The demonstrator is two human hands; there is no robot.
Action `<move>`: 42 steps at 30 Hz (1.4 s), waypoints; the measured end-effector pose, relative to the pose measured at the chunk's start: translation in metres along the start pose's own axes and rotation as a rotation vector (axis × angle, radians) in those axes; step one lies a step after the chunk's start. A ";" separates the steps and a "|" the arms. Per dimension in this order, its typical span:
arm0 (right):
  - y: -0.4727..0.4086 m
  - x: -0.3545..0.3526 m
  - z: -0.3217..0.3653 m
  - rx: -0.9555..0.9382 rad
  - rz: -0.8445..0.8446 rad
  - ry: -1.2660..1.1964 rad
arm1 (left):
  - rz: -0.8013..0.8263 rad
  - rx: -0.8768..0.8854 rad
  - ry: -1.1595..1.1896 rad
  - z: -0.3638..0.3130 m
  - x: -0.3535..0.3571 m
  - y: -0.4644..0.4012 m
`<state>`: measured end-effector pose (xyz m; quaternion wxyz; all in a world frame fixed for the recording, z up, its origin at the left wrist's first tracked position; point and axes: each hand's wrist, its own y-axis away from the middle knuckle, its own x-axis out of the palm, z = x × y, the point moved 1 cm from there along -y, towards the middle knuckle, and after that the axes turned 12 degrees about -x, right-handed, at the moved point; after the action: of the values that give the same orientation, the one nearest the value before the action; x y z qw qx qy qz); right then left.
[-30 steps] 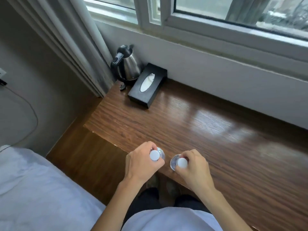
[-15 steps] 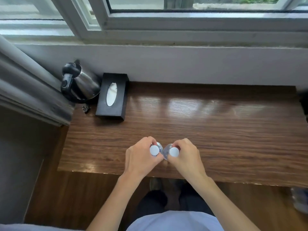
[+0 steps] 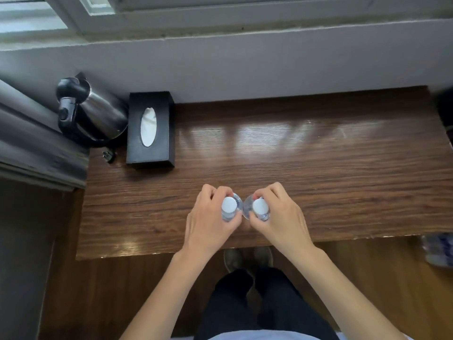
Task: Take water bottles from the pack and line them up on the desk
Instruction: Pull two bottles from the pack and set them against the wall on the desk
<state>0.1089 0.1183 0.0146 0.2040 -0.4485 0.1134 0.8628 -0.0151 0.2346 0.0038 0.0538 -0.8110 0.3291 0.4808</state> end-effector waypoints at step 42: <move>0.019 0.123 -0.108 -0.083 -0.370 -0.503 | -0.252 -0.005 0.551 0.083 0.142 -0.009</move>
<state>0.1154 0.0909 -0.1483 0.3608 -0.2422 -0.0595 0.8987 -0.0265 0.2065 -0.1584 0.0199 -0.9454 0.2267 0.2332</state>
